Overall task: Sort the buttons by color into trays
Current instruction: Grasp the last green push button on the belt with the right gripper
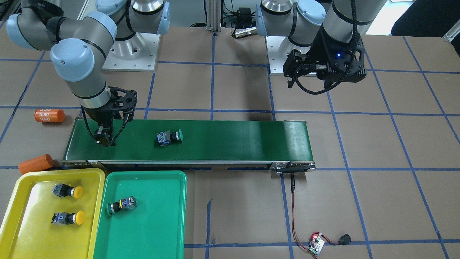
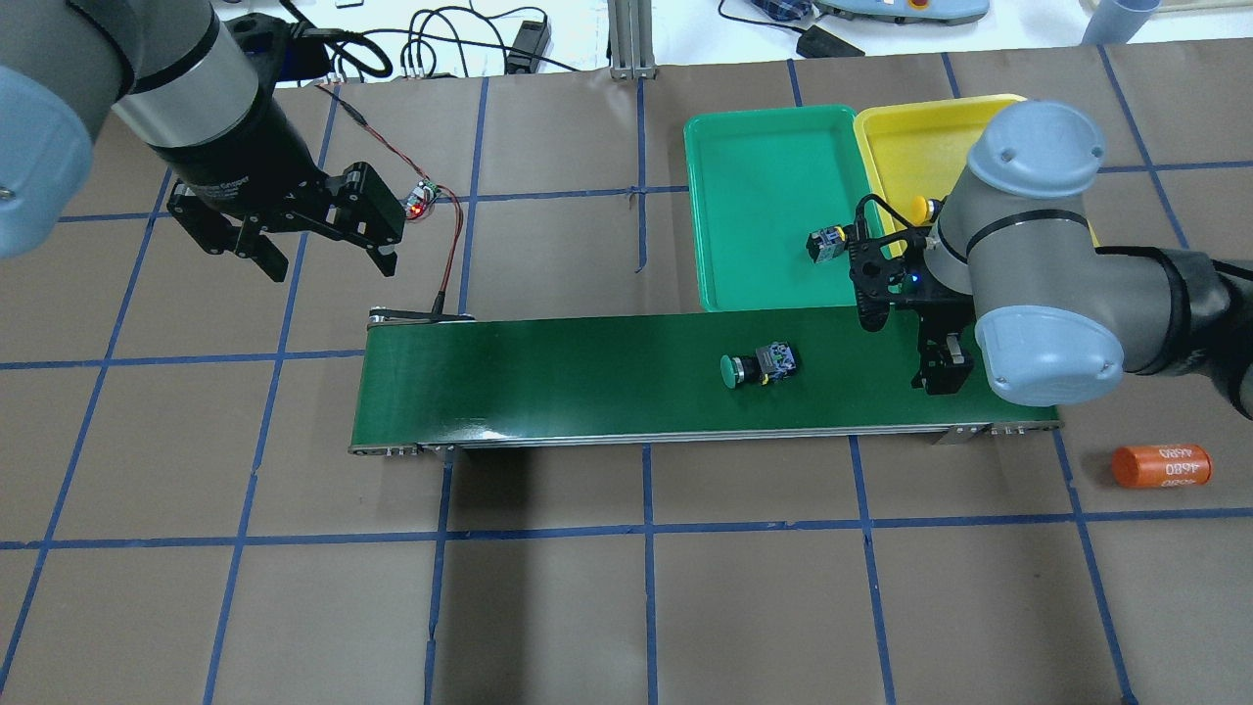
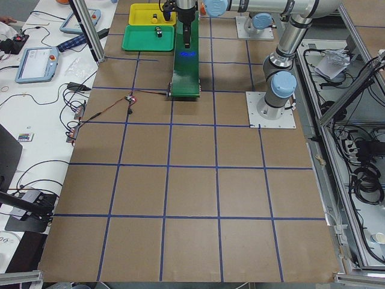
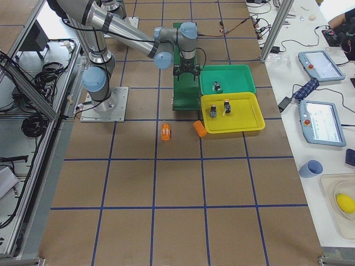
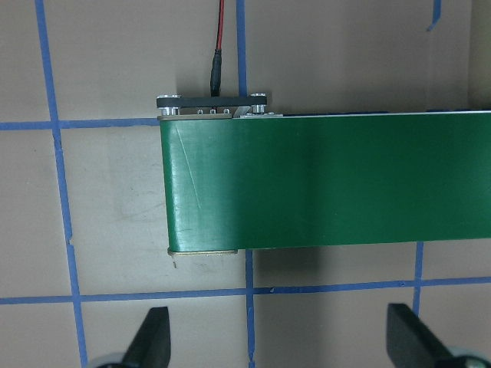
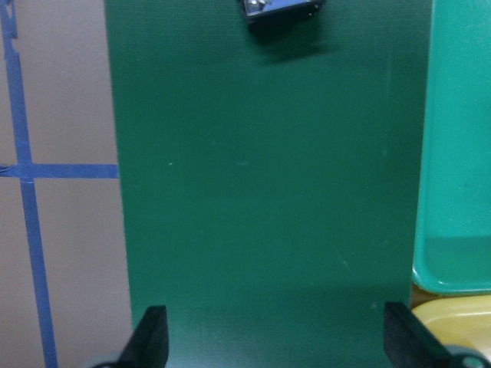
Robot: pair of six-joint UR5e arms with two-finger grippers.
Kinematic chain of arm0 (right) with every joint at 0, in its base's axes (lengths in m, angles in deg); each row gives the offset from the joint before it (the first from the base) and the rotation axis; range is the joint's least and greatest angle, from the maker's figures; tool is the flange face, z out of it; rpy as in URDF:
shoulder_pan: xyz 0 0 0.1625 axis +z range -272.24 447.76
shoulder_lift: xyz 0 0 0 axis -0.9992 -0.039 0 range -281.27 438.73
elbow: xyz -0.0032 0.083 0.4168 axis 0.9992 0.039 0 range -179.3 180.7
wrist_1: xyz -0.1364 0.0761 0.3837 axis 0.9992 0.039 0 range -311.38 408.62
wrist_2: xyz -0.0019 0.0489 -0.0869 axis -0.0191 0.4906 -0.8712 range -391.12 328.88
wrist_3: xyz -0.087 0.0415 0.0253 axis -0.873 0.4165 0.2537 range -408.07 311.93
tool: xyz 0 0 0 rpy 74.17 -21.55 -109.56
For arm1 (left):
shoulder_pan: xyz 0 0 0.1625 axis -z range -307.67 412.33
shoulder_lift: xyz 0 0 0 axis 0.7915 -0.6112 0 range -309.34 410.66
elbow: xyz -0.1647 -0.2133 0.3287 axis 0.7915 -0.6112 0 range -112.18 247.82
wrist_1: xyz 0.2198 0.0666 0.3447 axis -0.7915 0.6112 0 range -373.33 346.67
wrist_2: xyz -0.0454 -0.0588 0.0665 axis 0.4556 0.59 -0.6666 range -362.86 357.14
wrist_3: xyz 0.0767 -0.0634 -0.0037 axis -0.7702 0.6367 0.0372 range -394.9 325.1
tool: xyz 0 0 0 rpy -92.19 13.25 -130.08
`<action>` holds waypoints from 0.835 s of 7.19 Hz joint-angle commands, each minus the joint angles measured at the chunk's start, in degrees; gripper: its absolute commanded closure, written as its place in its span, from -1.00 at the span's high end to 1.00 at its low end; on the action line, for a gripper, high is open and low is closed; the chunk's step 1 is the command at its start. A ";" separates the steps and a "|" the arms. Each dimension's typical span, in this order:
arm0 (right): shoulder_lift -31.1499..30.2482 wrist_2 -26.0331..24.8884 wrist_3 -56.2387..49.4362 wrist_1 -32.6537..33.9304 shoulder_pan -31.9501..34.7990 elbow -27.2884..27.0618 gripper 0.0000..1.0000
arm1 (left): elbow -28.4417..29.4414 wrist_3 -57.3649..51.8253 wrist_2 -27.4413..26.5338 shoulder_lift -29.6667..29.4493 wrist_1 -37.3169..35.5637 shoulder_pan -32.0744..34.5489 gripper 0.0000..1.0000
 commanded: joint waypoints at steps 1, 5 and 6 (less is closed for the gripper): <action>0.56 2.82 -1.29 3.27 0.16 -1.09 1.00 | 0.13 -0.08 -0.04 0.11 -0.09 0.01 1.00; 1.62 3.72 -1.03 3.29 0.16 -1.10 1.00 | -0.13 -0.08 0.22 0.02 -0.09 0.01 1.00; 1.62 3.72 -0.95 3.37 0.16 -1.18 1.00 | 0.04 -0.16 0.22 0.02 -0.09 -0.07 1.00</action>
